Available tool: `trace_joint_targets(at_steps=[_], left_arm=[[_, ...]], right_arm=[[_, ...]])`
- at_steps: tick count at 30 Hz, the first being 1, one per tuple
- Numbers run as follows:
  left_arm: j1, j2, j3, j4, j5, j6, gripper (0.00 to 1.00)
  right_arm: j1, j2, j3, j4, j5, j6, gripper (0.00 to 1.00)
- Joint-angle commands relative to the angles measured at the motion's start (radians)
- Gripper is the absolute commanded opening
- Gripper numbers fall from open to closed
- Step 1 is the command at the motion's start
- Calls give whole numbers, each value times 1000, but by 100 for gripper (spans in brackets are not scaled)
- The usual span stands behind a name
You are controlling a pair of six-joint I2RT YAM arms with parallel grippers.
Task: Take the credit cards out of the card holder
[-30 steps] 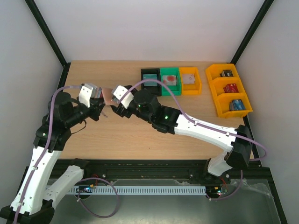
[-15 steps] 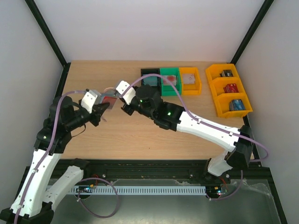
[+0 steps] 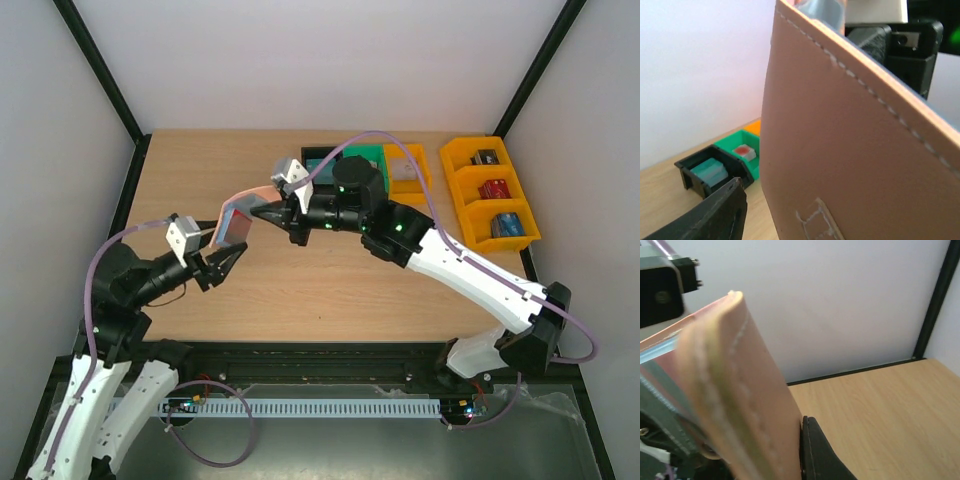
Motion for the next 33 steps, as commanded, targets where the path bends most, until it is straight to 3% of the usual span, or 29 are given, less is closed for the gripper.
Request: trace_joint_targets(at_steps=[1,3,6,11,14,16,17,18,21,24,26,30,33], left_arm=[[5,10,-13,174,-3,-139,62],[7,10,-9,173,-27,-147,59],[15,1,-3,154,-45,-144,43],[20,-31,-13,182,79,-148,3],[26,-34,-25,188,105,-184,2],[36,-28,-34,164,30,-206,2],[42,-23,-36,135,-29,-209,2],[50,-13,-37,99,-108,-202,2],[66,24,-49,-4,-426,-175,2],[69,94,-44,-81,-715,-97,2],[65,123,-42,-97,-812,-34,2],[41,160,-47,-86,-882,90,2],[36,169,-30,-93,-770,98,2]], right_arm=[[5,-40,14,36,-129,80,2],[5,-47,7,40,-163,77,2],[5,-66,4,34,-216,52,2],[-11,-84,9,37,-376,63,2],[-41,-90,4,38,-394,88,2],[-88,-98,-18,70,-349,149,4],[-120,-102,-35,97,-323,198,10],[-167,-108,-57,140,-286,263,18],[-265,-122,-122,236,-195,444,29],[-276,-117,-106,139,-75,412,33],[-272,-108,-90,74,-39,379,33],[-178,-90,-97,53,-47,281,25],[-17,-32,-66,62,-146,166,23]])
